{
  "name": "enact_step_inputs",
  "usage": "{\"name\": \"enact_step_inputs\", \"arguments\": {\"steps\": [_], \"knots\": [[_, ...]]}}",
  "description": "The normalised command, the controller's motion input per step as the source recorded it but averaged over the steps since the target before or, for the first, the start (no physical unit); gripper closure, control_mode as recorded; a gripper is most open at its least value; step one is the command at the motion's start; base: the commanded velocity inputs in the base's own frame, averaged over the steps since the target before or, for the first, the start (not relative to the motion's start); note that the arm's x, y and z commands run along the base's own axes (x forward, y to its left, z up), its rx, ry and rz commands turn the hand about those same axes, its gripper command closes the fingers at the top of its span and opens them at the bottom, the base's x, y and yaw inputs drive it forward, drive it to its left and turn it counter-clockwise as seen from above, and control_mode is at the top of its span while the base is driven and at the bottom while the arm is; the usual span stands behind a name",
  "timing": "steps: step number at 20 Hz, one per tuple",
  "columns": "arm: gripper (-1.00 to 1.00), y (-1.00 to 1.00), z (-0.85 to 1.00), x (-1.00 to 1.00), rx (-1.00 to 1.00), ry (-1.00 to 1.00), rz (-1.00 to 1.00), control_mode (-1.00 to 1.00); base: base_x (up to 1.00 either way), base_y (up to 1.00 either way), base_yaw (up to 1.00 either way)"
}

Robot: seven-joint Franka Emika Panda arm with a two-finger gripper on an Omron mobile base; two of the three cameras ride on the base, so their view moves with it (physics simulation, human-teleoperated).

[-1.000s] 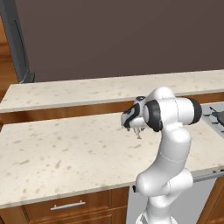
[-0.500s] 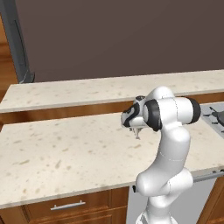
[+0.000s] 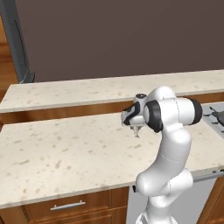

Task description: Place both pans onto different burners. Then place the corn and the fish on different pans.

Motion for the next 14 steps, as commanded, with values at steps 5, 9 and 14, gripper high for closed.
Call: {"name": "enact_step_inputs", "arguments": {"steps": [5, 9, 14], "knots": [[1.00, -0.01, 0.79, -0.13, 0.00, 0.00, 0.00, -1.00, 0.00, 0.00, 0.00], [1.00, -0.03, 0.81, -0.26, 0.00, 0.00, 0.00, -1.00, 0.00, 0.00, 0.00], [1.00, 0.00, 0.85, -0.43, 0.00, 0.00, 0.00, -1.00, 0.00, 0.00, 0.00]]}}
